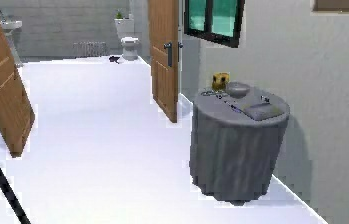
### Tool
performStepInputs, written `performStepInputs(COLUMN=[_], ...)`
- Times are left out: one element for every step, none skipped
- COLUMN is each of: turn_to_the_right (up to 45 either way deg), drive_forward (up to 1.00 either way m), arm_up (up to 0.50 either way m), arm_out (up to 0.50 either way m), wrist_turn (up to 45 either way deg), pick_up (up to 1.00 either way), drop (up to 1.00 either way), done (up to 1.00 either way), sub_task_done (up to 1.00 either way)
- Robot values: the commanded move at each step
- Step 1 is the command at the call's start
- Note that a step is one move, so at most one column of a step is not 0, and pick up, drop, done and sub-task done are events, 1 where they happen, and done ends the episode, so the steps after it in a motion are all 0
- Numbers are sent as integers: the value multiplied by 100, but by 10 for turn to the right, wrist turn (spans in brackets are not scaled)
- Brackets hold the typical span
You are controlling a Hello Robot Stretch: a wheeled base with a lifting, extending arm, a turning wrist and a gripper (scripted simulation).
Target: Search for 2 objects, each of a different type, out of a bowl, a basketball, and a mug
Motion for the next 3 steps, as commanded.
performStepInputs(turn_to_the_right=[0,330,0], drive_forward=[85,0,0], arm_up=[0,0,0], arm_out=[0,0,0], wrist_turn=[0,0,0], pick_up=[0,0,0], drop=[0,0,0], done=[0,0,100], sub_task_done=[0,0,0])
